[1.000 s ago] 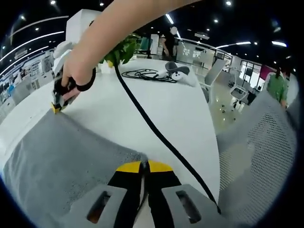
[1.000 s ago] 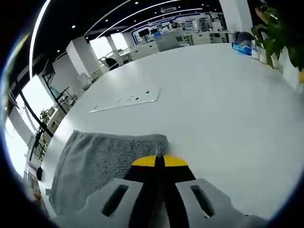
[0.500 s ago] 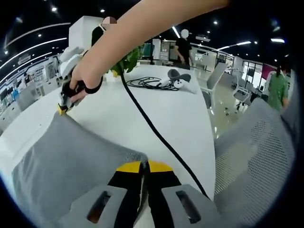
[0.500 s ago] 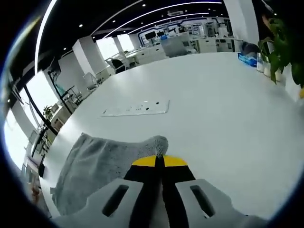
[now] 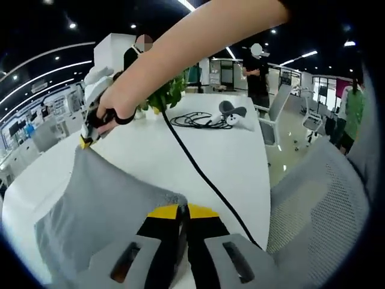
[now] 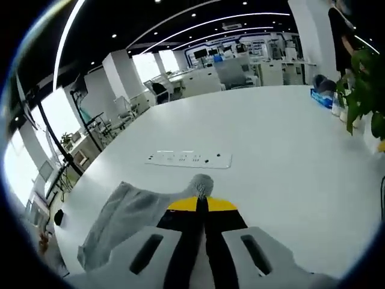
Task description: Fold the towel on the table until its edges align and the towel forms a compact rectangular stack.
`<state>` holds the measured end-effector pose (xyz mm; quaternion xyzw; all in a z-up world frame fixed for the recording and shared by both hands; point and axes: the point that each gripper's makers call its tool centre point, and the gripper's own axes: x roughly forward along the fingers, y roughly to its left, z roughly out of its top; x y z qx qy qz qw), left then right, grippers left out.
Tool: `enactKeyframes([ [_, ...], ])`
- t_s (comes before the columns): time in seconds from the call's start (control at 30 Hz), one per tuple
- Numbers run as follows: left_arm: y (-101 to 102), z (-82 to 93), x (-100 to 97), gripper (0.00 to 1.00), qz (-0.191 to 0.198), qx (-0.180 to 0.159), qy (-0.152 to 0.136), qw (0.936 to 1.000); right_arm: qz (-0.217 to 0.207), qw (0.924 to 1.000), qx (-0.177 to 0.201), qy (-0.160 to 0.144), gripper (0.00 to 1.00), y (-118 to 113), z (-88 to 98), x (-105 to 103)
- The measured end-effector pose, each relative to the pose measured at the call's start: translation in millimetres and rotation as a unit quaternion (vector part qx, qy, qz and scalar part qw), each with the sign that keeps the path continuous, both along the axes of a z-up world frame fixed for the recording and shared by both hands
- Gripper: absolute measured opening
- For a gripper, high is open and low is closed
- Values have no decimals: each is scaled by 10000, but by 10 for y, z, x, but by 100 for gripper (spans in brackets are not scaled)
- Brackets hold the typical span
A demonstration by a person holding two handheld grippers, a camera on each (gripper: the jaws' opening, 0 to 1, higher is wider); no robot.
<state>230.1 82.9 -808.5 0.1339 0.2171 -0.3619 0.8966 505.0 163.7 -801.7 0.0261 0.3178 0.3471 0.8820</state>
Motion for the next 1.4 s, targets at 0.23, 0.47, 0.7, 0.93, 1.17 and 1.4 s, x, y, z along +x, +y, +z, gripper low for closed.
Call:
enactKeyframes([
  [0.23,111,175,-64,3,189,-51,-212,9996,88,9999,15,-140,0,125,219,-63],
  [0.47,234,296,-123,3,421,-92,-358,9984,174,9995,64,-243,0,300,412,-145],
  [0.7,396,395,-160,3,647,-173,-458,9967,317,9989,35,-345,0,496,525,-215],
  [0.93,611,463,-212,3,952,-313,-509,9937,417,9984,3,-383,0,685,575,-277],
  [1.17,889,497,-296,3,1374,-492,-494,9881,563,9976,-16,-403,0,939,598,-354],
  [1.4,1203,477,-395,3,1825,-593,-379,9807,719,9965,-42,-424,0,1219,585,-435],
])
